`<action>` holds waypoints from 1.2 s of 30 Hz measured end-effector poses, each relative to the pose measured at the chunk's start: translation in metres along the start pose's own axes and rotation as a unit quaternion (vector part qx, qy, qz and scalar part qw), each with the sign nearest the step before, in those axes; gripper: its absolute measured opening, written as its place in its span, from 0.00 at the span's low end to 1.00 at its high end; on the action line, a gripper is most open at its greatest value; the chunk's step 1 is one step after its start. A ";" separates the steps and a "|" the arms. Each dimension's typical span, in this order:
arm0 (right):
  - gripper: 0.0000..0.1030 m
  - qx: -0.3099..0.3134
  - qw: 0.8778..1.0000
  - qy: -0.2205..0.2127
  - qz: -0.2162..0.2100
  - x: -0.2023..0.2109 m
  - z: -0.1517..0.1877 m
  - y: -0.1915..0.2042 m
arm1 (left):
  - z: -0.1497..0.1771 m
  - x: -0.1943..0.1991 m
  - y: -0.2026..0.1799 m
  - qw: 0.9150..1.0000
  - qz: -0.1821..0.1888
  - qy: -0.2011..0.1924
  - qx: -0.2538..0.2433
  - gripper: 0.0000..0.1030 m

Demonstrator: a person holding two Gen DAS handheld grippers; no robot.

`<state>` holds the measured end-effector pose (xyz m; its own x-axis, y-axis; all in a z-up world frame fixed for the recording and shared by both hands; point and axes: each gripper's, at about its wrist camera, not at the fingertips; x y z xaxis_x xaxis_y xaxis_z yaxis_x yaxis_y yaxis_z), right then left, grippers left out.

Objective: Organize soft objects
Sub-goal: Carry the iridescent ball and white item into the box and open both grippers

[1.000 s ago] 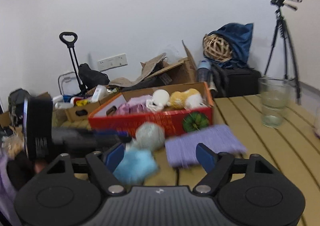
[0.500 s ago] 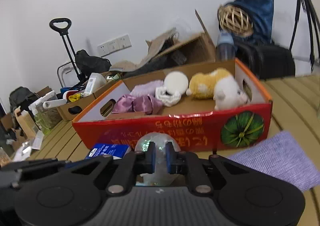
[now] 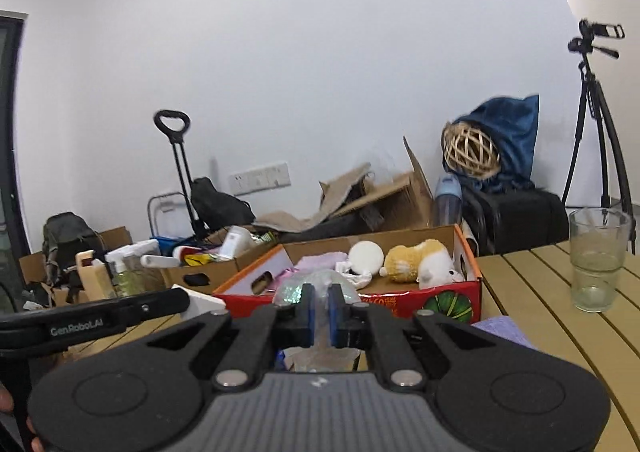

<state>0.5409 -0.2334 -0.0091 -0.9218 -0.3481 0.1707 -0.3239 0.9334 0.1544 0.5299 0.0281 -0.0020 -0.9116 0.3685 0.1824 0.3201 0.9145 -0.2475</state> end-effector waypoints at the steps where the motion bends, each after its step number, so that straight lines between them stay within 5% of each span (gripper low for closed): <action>1: 0.06 0.002 1.000 -0.002 -0.002 0.005 0.003 0.000 | 0.003 0.002 -0.003 1.000 -0.001 0.000 0.000 0.12; 8: 0.06 -0.016 1.000 -0.005 0.008 -0.014 -0.029 -0.025 | -0.044 -0.036 -0.014 1.000 0.012 0.003 -0.005 0.13; 12: 0.06 -0.042 0.999 0.021 0.009 -0.077 -0.063 -0.050 | -0.066 -0.115 -0.012 1.000 -0.001 0.010 0.011 0.13; 17: 0.06 -0.095 0.991 0.087 0.036 -0.173 -0.069 -0.088 | -0.068 -0.216 0.007 0.995 -0.045 0.081 0.043 0.13; 19: 0.11 -0.113 0.987 0.110 0.043 -0.205 -0.063 -0.100 | -0.061 -0.242 0.020 0.988 -0.070 0.112 0.077 0.19; 21: 0.18 -0.123 0.984 0.119 0.051 -0.222 -0.049 -0.106 | -0.048 -0.256 0.033 0.984 -0.079 0.120 0.103 0.42; 23: 0.20 -0.141 0.979 0.133 0.062 -0.237 -0.039 -0.112 | -0.046 -0.262 0.038 0.980 -0.092 0.143 0.105 0.46; 26: 0.31 -0.154 0.979 0.115 0.065 -0.240 -0.039 -0.113 | -0.050 -0.255 0.042 0.982 -0.080 0.126 0.113 0.66; 36: 0.44 -0.078 0.991 0.060 0.090 -0.172 -0.078 -0.091 | -0.072 -0.204 0.018 0.991 -0.088 0.087 0.052 0.73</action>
<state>0.7458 -0.2653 0.0238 -0.9264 -0.1934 0.3230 -0.1108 0.9600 0.2571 0.7401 -0.0186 0.0248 -0.8901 0.2361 0.3898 0.1235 0.9483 -0.2924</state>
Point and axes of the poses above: each gripper's, at about its wrist camera, not at the fingertips, and x roughly against the way its jaws point, y to its left, z to its underside, and after that the axes turned 5 degrees about x, right-handed
